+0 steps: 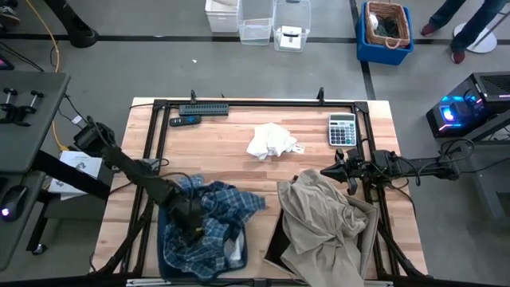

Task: Sort clothes
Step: Put the blue checkered shirt into the blue bin, then put the white shorts into the laundry organizer

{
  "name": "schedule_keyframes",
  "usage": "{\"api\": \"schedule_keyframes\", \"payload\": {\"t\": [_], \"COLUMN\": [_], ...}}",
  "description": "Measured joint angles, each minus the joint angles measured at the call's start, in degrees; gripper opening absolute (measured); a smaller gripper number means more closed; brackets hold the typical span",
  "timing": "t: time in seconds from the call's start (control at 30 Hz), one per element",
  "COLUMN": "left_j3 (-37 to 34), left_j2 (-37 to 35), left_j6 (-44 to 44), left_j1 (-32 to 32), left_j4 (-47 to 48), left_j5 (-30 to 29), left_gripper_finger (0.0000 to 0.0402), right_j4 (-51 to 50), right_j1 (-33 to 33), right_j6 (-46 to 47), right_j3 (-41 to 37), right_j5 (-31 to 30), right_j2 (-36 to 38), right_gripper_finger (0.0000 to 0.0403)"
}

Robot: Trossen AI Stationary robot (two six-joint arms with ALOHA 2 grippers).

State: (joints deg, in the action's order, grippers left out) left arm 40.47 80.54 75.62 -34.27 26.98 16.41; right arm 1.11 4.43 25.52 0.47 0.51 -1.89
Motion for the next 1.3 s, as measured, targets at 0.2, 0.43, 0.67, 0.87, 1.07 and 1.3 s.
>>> {"api": "schedule_keyframes", "payload": {"t": [0.2,0.43,0.67,0.87,1.07,1.3], "left_j3": [4.5,8.2,9.9,9.9,9.9,17.9], "left_j2": [-12.7,-26.0,-32.0,-23.3,-1.7,19.7], "left_j6": [-0.6,2.6,-9.2,-30.5,-36.0,-33.9], "left_j1": [3.8,8.6,20.0,35.8,49.1,55.2], "left_j4": [-0.4,-0.7,-1.5,-1.4,-12.6,-20.7], "left_j5": [3.1,7.1,-6.2,-13.5,-10.0,-8.3], "left_gripper_finger": [0.019,0.0193,0.0193,0.0193,0.0193,0.0193], "right_j4": [0.0,0.0,0.0,0.0,0.0,0.0], "right_j1": [0.0,0.0,0.0,0.0,0.0,0.0], "right_j6": [0.0,0.0,0.0,0.0,0.0,0.0], "right_j3": [0.0,0.0,0.0,0.0,0.0,0.0], "right_j5": [0.0,0.0,0.0,0.0,0.0,0.0], "right_j2": [0.0,0.0,0.0,0.0,0.0,0.0], "right_gripper_finger": [0.0,0.0,0.0,0.0,0.0,0.0]}}
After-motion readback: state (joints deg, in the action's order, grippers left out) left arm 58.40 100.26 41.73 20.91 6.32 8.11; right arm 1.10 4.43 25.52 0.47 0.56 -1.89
